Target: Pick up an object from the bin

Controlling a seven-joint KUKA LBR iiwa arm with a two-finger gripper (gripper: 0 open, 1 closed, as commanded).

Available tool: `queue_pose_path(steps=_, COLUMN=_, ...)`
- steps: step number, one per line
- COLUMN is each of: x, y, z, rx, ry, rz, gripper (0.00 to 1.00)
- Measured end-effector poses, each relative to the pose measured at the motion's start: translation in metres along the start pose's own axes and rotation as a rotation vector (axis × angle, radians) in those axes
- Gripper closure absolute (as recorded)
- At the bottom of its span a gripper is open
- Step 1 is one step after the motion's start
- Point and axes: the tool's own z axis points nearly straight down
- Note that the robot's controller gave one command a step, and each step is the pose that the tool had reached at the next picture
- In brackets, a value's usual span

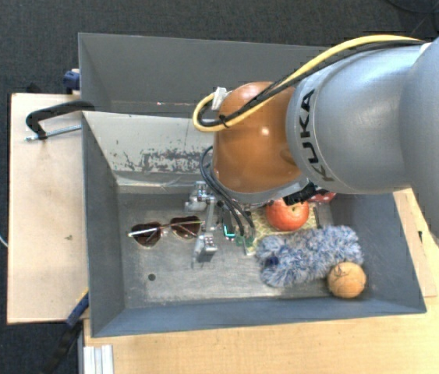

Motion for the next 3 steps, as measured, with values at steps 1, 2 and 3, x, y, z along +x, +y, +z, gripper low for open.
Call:
queue_pose_path(steps=1, x=-0.001, y=0.0, z=-0.002, rx=0.0, ry=-0.003, rz=0.0, gripper=0.0)
queue_pose_path(steps=2, x=0.0, y=-0.004, z=0.014, rx=-0.002, ry=-0.012, rz=-0.081, gripper=0.0)
queue_pose_path(steps=3, x=-0.026, y=0.002, z=0.048, rx=0.0, ry=-0.01, rz=-0.217, gripper=0.0)
